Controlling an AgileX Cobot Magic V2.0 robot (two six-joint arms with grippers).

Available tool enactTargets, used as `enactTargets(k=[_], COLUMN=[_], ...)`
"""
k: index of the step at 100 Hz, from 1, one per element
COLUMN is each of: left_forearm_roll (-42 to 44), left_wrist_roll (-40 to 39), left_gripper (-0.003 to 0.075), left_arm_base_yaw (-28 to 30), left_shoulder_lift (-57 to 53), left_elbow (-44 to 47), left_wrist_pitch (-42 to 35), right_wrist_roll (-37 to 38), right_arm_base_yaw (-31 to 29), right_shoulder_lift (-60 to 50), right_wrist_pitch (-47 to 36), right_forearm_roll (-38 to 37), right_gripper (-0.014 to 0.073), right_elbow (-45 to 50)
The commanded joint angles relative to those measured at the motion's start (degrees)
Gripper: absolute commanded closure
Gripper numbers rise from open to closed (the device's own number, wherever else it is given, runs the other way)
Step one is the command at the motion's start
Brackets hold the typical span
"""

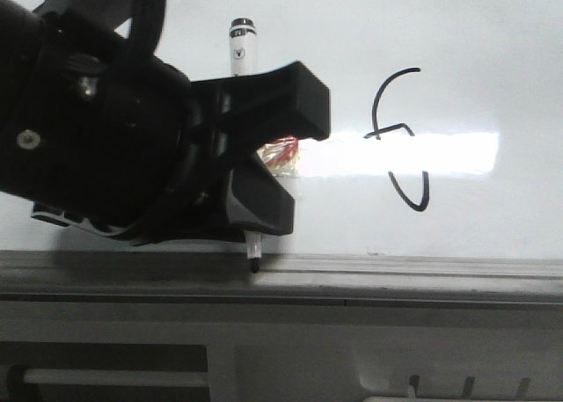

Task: Write number 6 on whiteboard

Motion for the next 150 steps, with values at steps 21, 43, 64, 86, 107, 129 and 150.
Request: enactTargets(k=[21, 43, 64, 86, 107, 129, 150], left_forearm_roll=[-0.4, 2.1, 2.1, 2.1, 2.1, 2.2, 2.2], left_wrist_roll=[0.1, 0.1, 0.1, 0.1, 0.1, 0.1, 0.1], left_gripper=[0.0739, 0.0739, 0.0739, 0.0739, 0.0739, 0.0739, 0.0726], left_arm_base_yaw=[3.3, 3.8, 8.5, 11.1, 11.2, 11.2, 11.2], left_shoulder_lift=[-0.2, -0.1, 0.9, 1.0, 1.1, 1.2, 1.7], left_elbow=[-2.3, -3.6, -3.6, -3.6, -3.6, -3.6, -3.6], left_wrist_pitch=[-5.9, -5.6, -0.9, 0.1, -1.3, -2.3, -2.7], right_wrist_roll=[1.7, 1.8, 2.7, 3.1, 3.1, 3.1, 3.1], right_arm_base_yaw=[-0.5, -0.5, -0.5, -0.5, -0.5, -0.5, -0.5], right_shoulder_lift=[0.4, 0.4, 0.4, 0.4, 0.4, 0.4, 0.4], right_wrist_pitch=[-6.7, -7.5, -8.6, -8.6, -8.6, -8.6, -8.6], right_forearm_roll=[-2.4, -2.5, -2.5, -2.5, -2.5, -2.5, -2.5], right_gripper=[0.0656, 0.0656, 0.0656, 0.0656, 0.0656, 0.0656, 0.0656], right_elbow=[1.0, 1.0, 1.0, 1.0, 1.0, 1.0, 1.0])
